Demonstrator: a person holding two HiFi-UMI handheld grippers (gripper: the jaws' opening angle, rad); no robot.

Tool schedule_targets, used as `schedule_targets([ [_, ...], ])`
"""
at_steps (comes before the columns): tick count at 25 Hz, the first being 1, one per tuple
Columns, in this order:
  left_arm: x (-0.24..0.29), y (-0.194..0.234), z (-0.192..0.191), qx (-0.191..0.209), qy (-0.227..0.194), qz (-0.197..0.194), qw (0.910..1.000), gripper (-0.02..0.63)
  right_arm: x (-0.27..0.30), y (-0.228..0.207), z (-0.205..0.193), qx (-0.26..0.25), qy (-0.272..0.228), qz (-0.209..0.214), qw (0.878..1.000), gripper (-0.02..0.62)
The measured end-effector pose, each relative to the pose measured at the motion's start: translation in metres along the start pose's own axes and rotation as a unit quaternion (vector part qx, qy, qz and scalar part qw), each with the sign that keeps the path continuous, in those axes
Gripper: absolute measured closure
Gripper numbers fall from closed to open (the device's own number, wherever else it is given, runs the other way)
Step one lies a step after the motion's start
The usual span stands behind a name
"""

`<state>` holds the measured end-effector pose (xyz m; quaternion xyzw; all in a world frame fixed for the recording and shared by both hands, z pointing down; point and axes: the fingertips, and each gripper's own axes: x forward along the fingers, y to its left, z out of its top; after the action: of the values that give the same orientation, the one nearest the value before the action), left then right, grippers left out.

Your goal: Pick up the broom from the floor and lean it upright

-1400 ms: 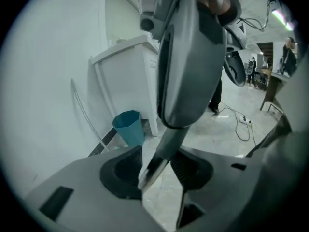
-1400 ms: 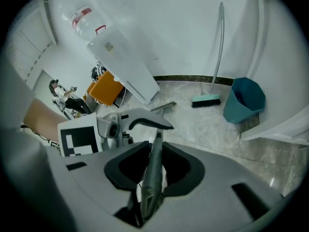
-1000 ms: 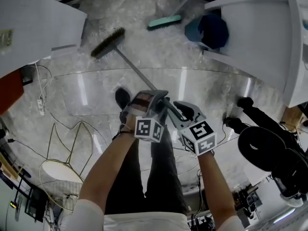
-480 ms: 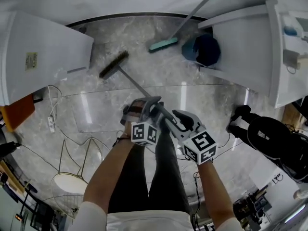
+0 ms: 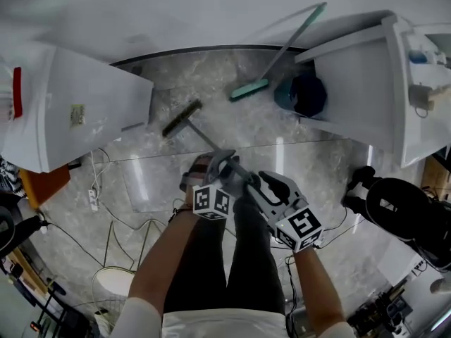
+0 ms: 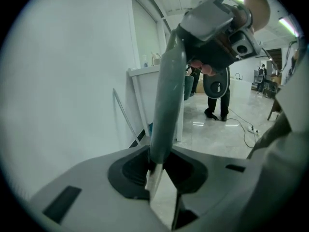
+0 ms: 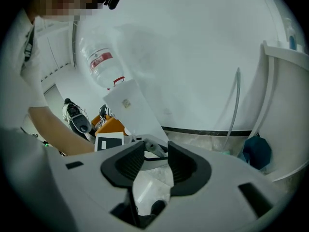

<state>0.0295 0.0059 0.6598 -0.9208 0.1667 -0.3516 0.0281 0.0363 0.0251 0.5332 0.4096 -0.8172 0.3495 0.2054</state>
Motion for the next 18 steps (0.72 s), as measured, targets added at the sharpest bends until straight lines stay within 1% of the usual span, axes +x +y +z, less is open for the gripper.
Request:
schedule_targets([
  [2, 0.000, 0.010, 0.000, -0.002, 0.003, 0.002, 1.0000, 0.532, 0.002, -0.001, 0.008, 0.000, -0.007, 0.005, 1.000, 0.442],
  [5, 0.003, 0.032, 0.000, -0.009, 0.013, 0.015, 0.9998, 0.535, 0.007, -0.011, 0.023, -0.002, -0.020, 0.015, 1.000, 0.442],
  [8, 0.003, 0.055, 0.003, -0.018, 0.021, 0.022, 0.9994, 0.538, 0.011, -0.026, 0.037, 0.012, -0.029, 0.022, 0.999, 0.443],
  [13, 0.001, 0.104, 0.007, -0.060, 0.026, 0.029, 0.9974, 0.541, 0.021, -0.056, 0.059, 0.029, -0.023, 0.027, 0.999, 0.453],
  [18, 0.007, 0.156, 0.019, -0.095, 0.023, 0.027, 0.9949, 0.541, 0.031, -0.084, 0.083, 0.010, -0.019, 0.034, 0.999, 0.456],
])
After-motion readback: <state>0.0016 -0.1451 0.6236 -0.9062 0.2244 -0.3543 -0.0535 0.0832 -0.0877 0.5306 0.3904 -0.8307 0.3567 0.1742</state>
